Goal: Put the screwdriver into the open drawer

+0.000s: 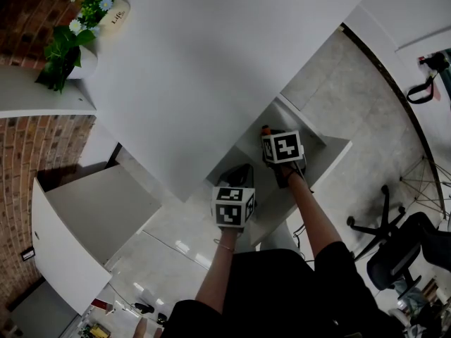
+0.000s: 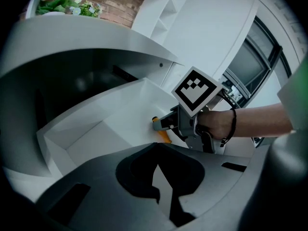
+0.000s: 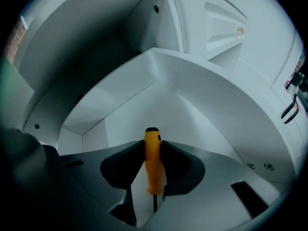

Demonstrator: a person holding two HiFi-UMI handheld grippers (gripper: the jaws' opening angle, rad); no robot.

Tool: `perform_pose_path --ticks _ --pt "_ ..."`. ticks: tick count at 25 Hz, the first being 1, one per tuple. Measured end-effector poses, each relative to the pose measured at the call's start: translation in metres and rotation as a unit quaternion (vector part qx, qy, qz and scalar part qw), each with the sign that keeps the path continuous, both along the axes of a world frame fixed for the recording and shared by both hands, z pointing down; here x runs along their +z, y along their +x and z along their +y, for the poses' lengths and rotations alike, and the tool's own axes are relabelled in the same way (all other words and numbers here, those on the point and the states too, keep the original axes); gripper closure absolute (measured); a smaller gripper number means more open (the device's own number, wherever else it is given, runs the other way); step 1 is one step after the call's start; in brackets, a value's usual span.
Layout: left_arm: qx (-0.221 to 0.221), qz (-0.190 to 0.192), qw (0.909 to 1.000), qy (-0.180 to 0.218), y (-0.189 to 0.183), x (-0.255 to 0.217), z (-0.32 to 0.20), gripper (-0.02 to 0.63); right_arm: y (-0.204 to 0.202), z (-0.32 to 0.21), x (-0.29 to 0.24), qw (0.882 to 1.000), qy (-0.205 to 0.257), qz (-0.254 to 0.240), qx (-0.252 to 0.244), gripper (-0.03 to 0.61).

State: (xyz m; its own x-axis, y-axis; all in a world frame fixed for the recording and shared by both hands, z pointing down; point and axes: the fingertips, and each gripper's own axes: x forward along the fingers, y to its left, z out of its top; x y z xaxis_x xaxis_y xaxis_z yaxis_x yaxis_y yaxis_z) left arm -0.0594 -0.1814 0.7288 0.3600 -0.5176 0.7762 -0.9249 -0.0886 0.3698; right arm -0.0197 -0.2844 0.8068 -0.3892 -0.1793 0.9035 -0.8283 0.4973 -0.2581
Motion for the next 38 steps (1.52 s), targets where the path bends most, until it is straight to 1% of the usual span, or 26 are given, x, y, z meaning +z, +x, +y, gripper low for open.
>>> perform_pose_path --ticks 5,7,9,11,12,14,16,19,23,26,30,34,38 --pt "-0.003 0.002 1.0000 0.000 -0.001 0.000 0.001 0.604 -0.003 0.001 0.000 1.000 0.012 0.012 -0.009 0.463" --pt "-0.003 0.002 1.0000 -0.001 -0.001 0.000 0.002 0.604 -0.012 0.009 0.000 1.000 -0.002 -0.005 -0.005 0.463" --pt "-0.004 0.002 1.0000 -0.001 -0.002 0.000 0.003 0.604 -0.011 0.012 0.002 1.000 -0.007 -0.001 0.000 0.462" --pt "-0.005 0.003 1.0000 0.000 -0.001 -0.001 0.003 0.604 -0.003 0.002 0.002 1.000 0.007 0.018 0.009 0.455" --pt "-0.005 0.003 1.0000 0.000 -0.001 -0.001 0.003 0.604 -0.001 -0.002 0.002 1.000 0.010 0.021 0.015 0.434" --pt "-0.003 0.004 1.0000 0.001 0.000 -0.003 0.003 0.604 -0.001 -0.005 0.000 1.000 0.014 0.020 0.017 0.416" --pt "-0.001 0.003 1.0000 0.003 0.001 -0.006 0.004 0.604 -0.002 -0.007 -0.005 1.000 0.025 0.016 0.009 0.410" --pt "0.001 0.002 1.0000 0.006 0.002 -0.011 0.005 0.604 -0.005 -0.011 -0.016 0.999 0.042 0.011 0.002 0.410" --pt "-0.001 -0.001 0.9998 0.020 0.000 -0.023 0.002 0.604 -0.008 -0.009 -0.032 0.999 0.046 -0.006 -0.003 0.413" --pt "-0.001 -0.005 0.9995 0.032 0.000 -0.036 0.000 0.604 -0.008 -0.006 -0.047 0.999 0.050 -0.017 -0.005 0.452" --pt "0.003 -0.010 0.9986 0.052 -0.002 -0.057 -0.003 0.606 -0.010 0.001 -0.071 0.997 0.064 -0.035 -0.015 0.526" --pt "0.006 -0.013 0.9972 0.073 -0.005 -0.081 -0.001 0.606 -0.014 0.007 -0.104 0.993 0.089 -0.067 -0.026 0.545" --pt "0.000 -0.018 0.9942 0.106 -0.012 -0.109 0.001 0.604 -0.017 0.011 -0.142 0.988 0.115 -0.100 -0.034 0.552"
